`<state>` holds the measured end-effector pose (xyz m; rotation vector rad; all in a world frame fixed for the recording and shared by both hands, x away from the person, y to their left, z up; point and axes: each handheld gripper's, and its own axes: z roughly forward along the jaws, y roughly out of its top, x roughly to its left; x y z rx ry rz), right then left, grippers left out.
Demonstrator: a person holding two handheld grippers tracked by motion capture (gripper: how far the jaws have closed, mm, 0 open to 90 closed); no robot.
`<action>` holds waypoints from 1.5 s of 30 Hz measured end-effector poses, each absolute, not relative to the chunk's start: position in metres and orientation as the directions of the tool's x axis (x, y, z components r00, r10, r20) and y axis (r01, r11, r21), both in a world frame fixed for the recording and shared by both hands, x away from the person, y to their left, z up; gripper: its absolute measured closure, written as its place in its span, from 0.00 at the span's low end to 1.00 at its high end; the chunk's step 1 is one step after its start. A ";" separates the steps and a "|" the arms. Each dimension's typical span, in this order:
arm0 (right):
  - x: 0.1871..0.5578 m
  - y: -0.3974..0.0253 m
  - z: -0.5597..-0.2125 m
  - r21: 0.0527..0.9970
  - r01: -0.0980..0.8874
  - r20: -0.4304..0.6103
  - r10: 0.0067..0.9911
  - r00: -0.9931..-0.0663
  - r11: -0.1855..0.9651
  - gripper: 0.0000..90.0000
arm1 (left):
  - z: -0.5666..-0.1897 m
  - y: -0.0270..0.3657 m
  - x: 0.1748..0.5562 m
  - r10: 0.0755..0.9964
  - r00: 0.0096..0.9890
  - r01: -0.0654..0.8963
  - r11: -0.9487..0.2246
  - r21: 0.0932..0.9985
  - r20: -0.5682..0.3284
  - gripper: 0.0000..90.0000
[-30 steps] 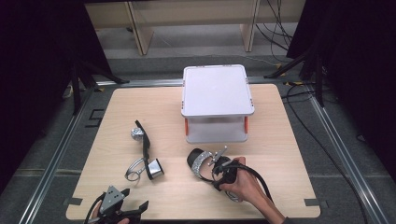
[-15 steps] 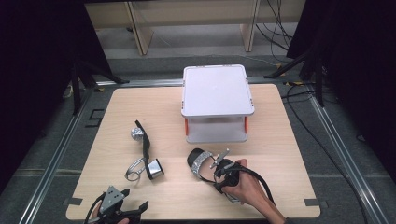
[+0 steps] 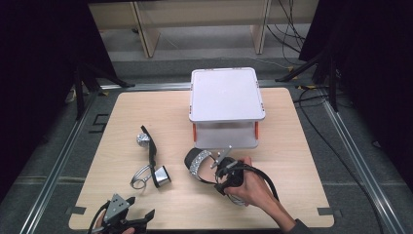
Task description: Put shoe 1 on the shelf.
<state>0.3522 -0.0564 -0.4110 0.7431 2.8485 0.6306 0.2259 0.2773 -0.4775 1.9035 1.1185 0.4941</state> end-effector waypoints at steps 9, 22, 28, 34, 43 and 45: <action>0.368 -0.021 -0.362 0.498 0.399 0.018 0.451 -0.892 0.770 0.48 | -0.477 0.278 0.226 0.853 0.516 0.520 -0.237 0.821 -0.081 0.17; 0.410 0.017 -0.284 0.566 0.392 -0.019 0.487 -0.873 0.725 0.48 | -0.478 0.278 0.225 0.847 0.525 0.517 -0.239 0.822 -0.083 0.17; 0.445 0.018 -0.261 0.575 0.455 -0.008 0.560 -0.828 0.680 0.48 | -0.478 0.278 0.226 0.843 0.531 0.513 -0.242 0.823 -0.084 0.17; 0.487 0.006 -0.250 0.558 0.559 0.014 0.666 -0.746 0.613 0.48 | -0.478 0.278 0.226 0.842 0.532 0.512 -0.239 0.825 -0.086 0.17; 0.541 -0.018 -0.255 0.530 0.709 0.051 0.818 -0.573 0.465 0.48 | -0.478 0.278 0.226 0.841 0.534 0.512 -0.239 0.825 -0.088 0.17; 0.549 -0.021 -0.258 0.519 0.733 0.061 0.837 -0.544 0.439 0.48 | -0.478 0.277 0.226 0.838 0.538 0.513 -0.243 0.823 -0.088 0.17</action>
